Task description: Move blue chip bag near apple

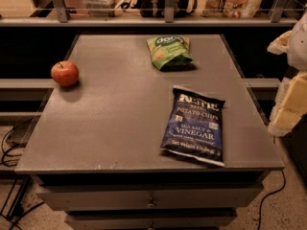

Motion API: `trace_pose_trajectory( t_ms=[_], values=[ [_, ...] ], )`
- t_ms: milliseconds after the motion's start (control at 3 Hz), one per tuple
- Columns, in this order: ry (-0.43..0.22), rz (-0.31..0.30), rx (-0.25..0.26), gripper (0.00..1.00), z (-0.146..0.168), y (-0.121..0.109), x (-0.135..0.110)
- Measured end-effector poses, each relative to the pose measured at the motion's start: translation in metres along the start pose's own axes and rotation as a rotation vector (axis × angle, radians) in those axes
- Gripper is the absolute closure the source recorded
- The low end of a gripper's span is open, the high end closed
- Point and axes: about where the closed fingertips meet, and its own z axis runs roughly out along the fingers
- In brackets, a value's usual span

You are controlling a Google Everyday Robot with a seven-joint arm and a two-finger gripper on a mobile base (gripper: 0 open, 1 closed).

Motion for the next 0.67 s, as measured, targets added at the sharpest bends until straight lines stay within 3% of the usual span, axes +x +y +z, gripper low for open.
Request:
trace_pose_trajectory(
  t_ms=[333,667],
  values=[
    [-0.007,-0.001,0.004,0.0,-0.001,0.0,-0.001],
    [-0.091,-0.012,-0.024,0.0,0.01,0.002,-0.012]
  ],
)
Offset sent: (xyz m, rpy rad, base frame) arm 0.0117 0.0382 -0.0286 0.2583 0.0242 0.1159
